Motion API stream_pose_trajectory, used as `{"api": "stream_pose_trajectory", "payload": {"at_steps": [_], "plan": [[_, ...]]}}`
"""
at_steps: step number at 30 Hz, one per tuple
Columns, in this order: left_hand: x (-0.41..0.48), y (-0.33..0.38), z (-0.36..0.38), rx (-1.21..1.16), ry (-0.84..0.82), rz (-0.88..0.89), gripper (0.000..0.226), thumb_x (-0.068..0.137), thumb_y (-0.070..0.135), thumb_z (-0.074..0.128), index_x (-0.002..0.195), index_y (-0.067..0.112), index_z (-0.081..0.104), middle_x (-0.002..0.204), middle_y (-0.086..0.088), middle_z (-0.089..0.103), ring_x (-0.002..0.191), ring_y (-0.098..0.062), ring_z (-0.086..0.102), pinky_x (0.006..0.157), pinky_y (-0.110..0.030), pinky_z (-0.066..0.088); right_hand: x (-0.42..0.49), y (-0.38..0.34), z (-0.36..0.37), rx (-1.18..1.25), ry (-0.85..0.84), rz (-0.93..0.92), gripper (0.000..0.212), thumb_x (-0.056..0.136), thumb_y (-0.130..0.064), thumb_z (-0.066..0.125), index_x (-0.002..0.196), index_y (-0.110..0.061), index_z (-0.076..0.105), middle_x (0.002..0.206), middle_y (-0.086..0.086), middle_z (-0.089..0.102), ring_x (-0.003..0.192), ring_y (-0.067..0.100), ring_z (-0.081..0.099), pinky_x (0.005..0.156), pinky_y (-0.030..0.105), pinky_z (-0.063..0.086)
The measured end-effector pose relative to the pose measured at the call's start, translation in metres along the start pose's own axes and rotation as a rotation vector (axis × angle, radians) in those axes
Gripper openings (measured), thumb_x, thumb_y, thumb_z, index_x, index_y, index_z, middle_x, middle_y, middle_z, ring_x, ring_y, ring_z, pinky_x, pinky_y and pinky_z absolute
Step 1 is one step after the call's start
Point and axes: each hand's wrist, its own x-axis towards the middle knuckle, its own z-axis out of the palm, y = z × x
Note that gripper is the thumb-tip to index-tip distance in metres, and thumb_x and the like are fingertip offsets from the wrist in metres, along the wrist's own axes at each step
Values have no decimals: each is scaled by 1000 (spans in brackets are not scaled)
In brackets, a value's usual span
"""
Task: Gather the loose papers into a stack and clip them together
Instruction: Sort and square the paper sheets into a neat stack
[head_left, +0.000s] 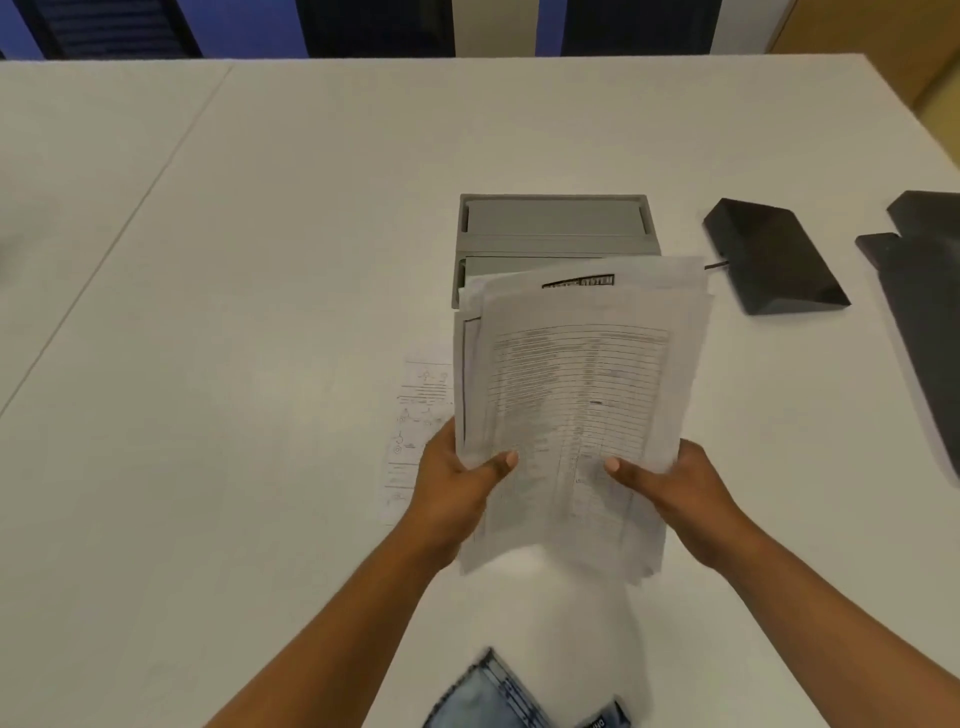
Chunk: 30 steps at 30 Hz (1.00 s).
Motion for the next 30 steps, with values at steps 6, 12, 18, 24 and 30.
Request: {"api": "stream_pose_trajectory", "payload": {"at_steps": [6,12,18,24,30], "plan": [[19,5,19,56,93,144,51,83,6,76,128,22,58,117,-1,68,107,-20,67,86,-37,61,9,-13,5,0,126,-101,41,70,-33,79,109,-36,67,112,-10,74,104,10,68,82,28,58],[19,1,14,70,29,220,32,82,24,79,92,53,71,94,20,76,95,-8,72,68,-21,60,3,-11,1,44,127,-148,50,66,-36,83,113,-32,69,112,-3,75,104,15,70,80,34,59],[22,-16,18,91,-30,149,24,84,30,77,92,51,70,92,18,75,92,-2,71,68,-19,59,0,8,2,-14,86,-131,45,72,-35,81,114,-43,66,114,-11,73,105,9,68,82,29,59],[29,-41,7,294,-141,21,26,93,25,67,118,24,64,112,-1,70,106,-22,66,82,-24,58,-2,43,-4,-150,57,-27,40,84,-28,72,115,-46,56,118,-12,66,108,6,60,86,29,54],[30,-50,-7,286,-216,-76,37,93,23,66,128,14,63,122,-8,69,112,-26,66,96,-40,56,-11,65,-13,-278,123,31,18,91,-26,65,108,-28,65,96,-23,69,81,-12,66,63,6,50]]}}
